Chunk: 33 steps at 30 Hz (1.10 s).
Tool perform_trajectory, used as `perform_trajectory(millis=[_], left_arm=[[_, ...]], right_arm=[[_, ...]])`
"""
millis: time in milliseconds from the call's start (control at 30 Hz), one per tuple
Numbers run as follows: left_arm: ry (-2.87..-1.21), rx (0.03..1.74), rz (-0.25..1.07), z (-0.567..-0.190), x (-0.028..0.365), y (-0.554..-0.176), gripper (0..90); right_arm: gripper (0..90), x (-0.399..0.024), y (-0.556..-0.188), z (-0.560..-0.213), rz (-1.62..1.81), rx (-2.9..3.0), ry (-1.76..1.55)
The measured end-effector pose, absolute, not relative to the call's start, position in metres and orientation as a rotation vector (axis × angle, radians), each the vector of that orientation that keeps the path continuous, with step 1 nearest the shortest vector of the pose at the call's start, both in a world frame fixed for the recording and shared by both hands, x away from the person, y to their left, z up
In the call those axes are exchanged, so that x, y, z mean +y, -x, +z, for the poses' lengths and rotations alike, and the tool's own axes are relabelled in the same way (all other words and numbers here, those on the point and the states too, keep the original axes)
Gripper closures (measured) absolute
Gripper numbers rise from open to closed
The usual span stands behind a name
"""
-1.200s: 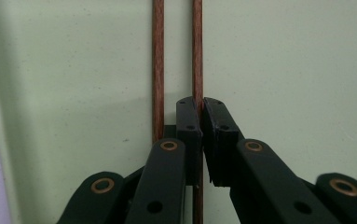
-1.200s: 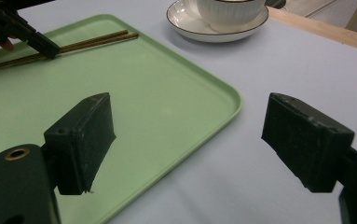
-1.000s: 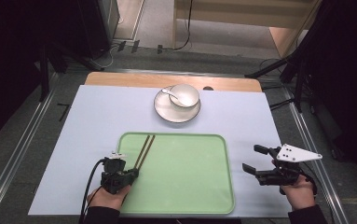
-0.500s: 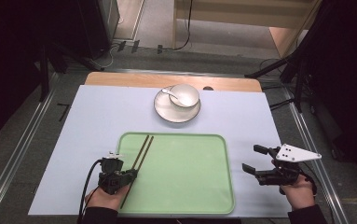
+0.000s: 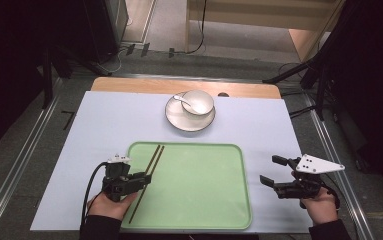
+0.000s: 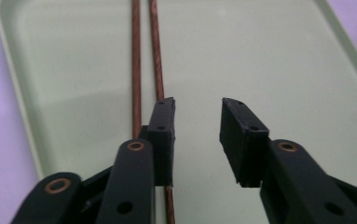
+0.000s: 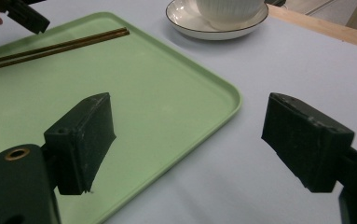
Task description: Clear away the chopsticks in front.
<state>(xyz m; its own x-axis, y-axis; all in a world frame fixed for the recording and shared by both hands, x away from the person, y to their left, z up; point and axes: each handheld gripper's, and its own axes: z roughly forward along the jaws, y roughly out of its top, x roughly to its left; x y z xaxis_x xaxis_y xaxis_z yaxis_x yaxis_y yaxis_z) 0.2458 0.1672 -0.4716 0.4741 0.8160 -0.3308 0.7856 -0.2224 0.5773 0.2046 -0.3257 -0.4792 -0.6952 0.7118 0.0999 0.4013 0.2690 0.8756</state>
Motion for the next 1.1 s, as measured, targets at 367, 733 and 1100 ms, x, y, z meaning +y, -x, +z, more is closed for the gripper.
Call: perform_trajectory(millis=[367, 733, 1100], left_arm=[[-2.107, 1.053, 0.093, -0.450, 0.174, -0.274, 46.2], [-2.132, 0.982, 0.117, -0.456, 0.214, -0.290, 35.7], [-2.107, 0.996, 0.176, -0.456, 0.260, -0.282, 33.0]], right_arm=[[17.5, -0.324, -0.205, -0.480, 1.378, 2.240, -1.028], [17.5, -0.325, -0.204, -0.481, 1.379, 2.236, -1.034], [17.4, -0.325, -0.203, -0.479, 1.405, 2.233, -1.031]])
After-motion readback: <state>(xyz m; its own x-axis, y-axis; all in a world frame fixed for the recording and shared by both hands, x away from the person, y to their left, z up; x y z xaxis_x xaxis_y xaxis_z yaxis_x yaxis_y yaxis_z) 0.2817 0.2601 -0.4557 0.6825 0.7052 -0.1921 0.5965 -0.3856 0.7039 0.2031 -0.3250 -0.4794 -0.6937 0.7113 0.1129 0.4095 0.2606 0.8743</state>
